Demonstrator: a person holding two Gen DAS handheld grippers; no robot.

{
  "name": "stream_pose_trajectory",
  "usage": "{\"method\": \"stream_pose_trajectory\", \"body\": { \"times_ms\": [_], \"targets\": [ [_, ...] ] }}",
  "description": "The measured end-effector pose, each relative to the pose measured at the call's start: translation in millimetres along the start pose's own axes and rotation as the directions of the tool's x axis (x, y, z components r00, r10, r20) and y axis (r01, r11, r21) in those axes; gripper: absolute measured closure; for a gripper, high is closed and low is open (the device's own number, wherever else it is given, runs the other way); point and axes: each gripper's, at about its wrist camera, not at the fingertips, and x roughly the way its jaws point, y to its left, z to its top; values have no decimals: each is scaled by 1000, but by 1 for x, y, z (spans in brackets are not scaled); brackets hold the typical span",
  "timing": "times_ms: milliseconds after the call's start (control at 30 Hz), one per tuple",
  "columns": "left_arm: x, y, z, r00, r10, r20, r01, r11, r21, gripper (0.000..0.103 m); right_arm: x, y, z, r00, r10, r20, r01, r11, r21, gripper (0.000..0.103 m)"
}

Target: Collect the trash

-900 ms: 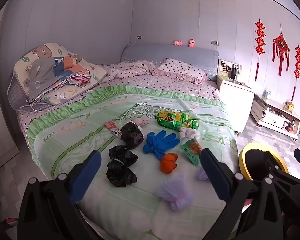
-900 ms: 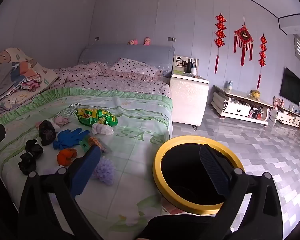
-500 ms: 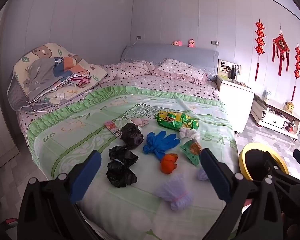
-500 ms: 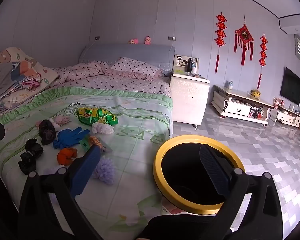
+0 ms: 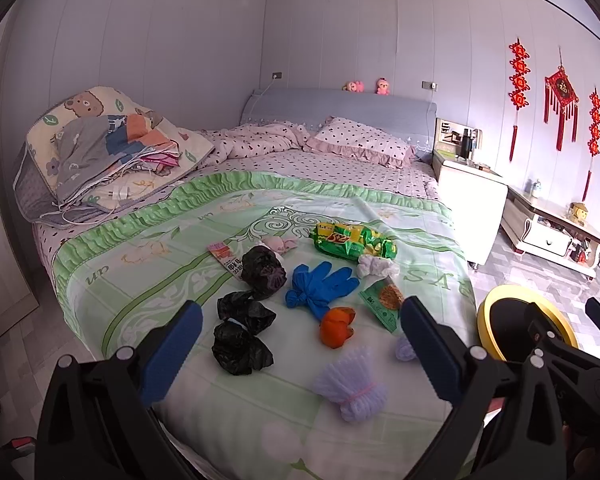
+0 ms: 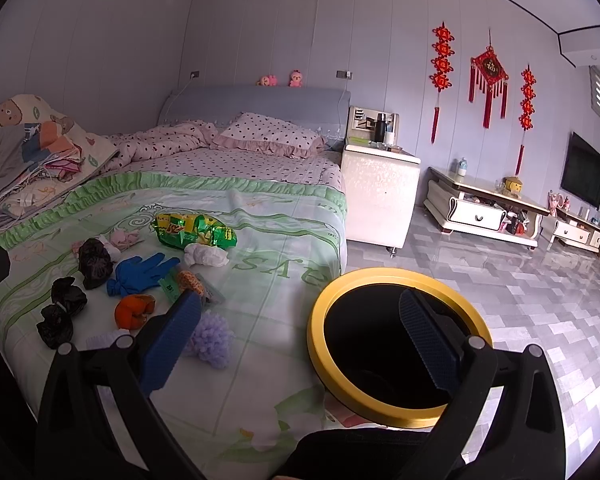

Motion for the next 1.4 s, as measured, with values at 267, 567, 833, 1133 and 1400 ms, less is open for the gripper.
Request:
{"method": "stream_pose_trajectory", "body": {
  "times_ms": [267,567,833,1133,1400],
  "targets": [
    [0,-1,-1,1000,1,1,-1,1000,2,7,1,2,-6,1000,1,-3,-1,1000,-1,8],
    [0,-1,-2,1000,1,1,-1,1000,2,7,4,4,-6,1000,3,-5,-3,1000,0,8],
    [1,1,-4,1000,0,-3,0,1000,0,7,5,6,-8,1000,4,-10,-4,1000,2,8],
    [1,2,-3,1000,0,-3,0,1000,0,7,6,6,-9,1000,5,-12,-5,1000,3,8],
    [5,3,-14,1000,-4,-10,4,1000,-5,7,7,6,-9,1000,5,-13,-5,1000,3,8]
  ]
}}
